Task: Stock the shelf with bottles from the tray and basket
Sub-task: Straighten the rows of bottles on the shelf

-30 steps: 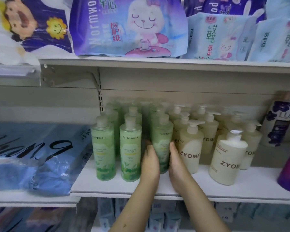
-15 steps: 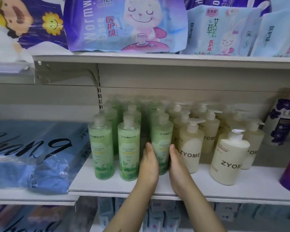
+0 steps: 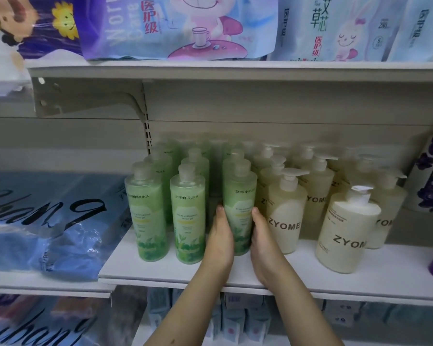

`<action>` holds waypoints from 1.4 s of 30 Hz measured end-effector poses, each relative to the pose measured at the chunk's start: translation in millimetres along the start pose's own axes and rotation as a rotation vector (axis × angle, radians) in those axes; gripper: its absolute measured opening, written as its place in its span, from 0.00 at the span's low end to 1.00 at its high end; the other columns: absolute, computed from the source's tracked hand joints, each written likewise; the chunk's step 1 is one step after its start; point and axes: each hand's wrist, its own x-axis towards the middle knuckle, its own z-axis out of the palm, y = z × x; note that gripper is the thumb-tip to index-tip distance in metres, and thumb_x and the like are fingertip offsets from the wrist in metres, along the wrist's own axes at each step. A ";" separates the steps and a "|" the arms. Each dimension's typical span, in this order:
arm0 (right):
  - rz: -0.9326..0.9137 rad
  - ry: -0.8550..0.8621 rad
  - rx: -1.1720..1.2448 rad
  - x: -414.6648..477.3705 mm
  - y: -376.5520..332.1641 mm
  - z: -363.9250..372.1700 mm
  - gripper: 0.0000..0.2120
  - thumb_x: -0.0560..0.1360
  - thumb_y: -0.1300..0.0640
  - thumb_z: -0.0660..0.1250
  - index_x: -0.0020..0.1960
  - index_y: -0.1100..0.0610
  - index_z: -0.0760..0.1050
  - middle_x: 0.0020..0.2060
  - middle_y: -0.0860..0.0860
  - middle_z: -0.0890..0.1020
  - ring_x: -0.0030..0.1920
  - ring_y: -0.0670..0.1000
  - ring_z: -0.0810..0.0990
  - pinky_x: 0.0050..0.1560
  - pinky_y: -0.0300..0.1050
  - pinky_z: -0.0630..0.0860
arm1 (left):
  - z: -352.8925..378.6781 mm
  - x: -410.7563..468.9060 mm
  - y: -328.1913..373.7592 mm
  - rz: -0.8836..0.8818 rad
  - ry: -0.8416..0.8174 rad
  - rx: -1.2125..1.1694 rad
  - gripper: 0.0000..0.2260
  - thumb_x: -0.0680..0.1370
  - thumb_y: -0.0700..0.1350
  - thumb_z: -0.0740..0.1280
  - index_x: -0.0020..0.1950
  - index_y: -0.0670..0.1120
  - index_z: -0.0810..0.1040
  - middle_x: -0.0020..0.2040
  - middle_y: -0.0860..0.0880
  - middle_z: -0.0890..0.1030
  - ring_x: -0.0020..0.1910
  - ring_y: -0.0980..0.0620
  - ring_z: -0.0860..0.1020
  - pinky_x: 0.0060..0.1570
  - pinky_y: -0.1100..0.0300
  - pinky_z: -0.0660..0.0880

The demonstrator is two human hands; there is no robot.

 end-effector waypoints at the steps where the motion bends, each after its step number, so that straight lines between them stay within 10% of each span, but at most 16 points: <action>1: 0.005 -0.008 0.007 -0.5 -1.1 0.1 0.16 0.82 0.48 0.54 0.60 0.50 0.77 0.51 0.46 0.85 0.51 0.42 0.83 0.49 0.39 0.75 | 0.3 -0.1 0.4 0.000 0.002 -0.006 0.24 0.77 0.64 0.53 0.58 0.53 0.82 0.56 0.50 0.83 0.59 0.51 0.80 0.67 0.48 0.71; 17: -0.062 0.003 -0.043 -4.5 -0.6 -0.5 0.13 0.83 0.51 0.54 0.57 0.50 0.77 0.47 0.43 0.85 0.47 0.39 0.83 0.41 0.32 0.77 | -1.3 -13.0 10.6 0.011 -0.005 0.098 0.31 0.72 0.68 0.50 0.62 0.53 0.78 0.60 0.50 0.81 0.61 0.52 0.77 0.68 0.50 0.70; 25: -0.092 0.009 -0.293 -26.2 -6.6 -2.9 0.12 0.83 0.49 0.55 0.58 0.47 0.76 0.56 0.46 0.82 0.58 0.43 0.79 0.59 0.41 0.74 | -2.6 -46.4 17.7 0.188 0.050 0.339 0.16 0.84 0.51 0.51 0.65 0.44 0.68 0.56 0.48 0.74 0.57 0.50 0.74 0.52 0.62 0.66; 35: -0.112 0.031 -0.363 -30.0 -4.1 -10.2 0.20 0.80 0.49 0.62 0.70 0.56 0.69 0.60 0.50 0.81 0.60 0.45 0.80 0.64 0.48 0.75 | -16.7 -45.6 9.9 0.232 -0.035 0.387 0.15 0.84 0.48 0.53 0.69 0.45 0.69 0.59 0.50 0.78 0.58 0.55 0.77 0.59 0.60 0.73; 42: -0.147 -0.073 -0.544 -44.8 -16.0 -18.3 0.10 0.81 0.50 0.59 0.62 0.46 0.67 0.54 0.38 0.78 0.51 0.30 0.77 0.50 0.27 0.73 | -17.2 -57.1 5.4 0.358 -0.012 0.485 0.14 0.84 0.48 0.51 0.64 0.49 0.73 0.54 0.54 0.80 0.51 0.66 0.76 0.49 0.72 0.72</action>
